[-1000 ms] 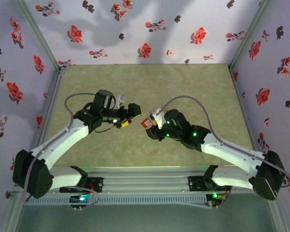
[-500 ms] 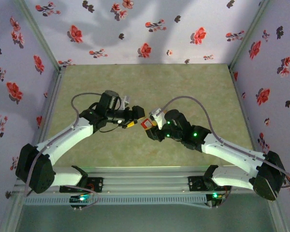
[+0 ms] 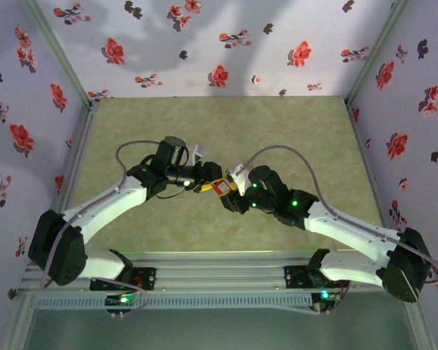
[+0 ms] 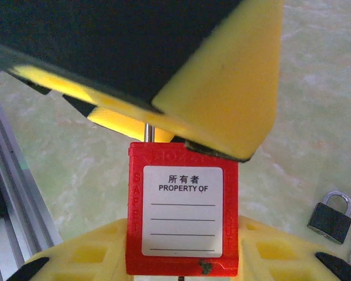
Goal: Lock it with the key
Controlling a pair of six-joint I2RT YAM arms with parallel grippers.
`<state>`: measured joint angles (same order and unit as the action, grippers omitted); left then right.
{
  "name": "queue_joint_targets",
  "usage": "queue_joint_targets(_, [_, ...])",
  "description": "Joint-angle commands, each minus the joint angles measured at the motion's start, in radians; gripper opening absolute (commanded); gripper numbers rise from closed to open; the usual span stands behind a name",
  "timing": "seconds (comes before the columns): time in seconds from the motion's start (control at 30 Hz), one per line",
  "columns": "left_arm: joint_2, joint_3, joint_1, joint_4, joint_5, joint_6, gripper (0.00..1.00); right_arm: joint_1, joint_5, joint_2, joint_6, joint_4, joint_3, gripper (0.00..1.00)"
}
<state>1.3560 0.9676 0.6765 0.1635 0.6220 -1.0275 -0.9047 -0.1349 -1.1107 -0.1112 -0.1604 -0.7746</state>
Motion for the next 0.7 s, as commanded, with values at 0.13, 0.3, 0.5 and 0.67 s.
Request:
queue_joint_targets(0.13, [0.021, -0.013, 0.017, -0.044, 0.044, -0.015, 0.52, 0.002, 0.024, 0.026, 0.005, 0.052, 0.007, 0.00])
queue_joint_targets(0.3, [0.023, -0.021, 0.018, -0.056, 0.054, -0.020, 0.50, 0.001, 0.039, 0.025, 0.002, 0.057, 0.009, 0.00])
queue_joint_targets(0.5, [0.028, -0.020, 0.021, -0.064, 0.061, -0.020, 0.43, 0.002, 0.052, 0.025, -0.005, 0.064, 0.012, 0.00])
queue_joint_targets(0.67, [0.032, -0.023, 0.025, -0.069, 0.064, -0.020, 0.40, 0.002, 0.062, 0.025, -0.008, 0.063, 0.012, 0.00])
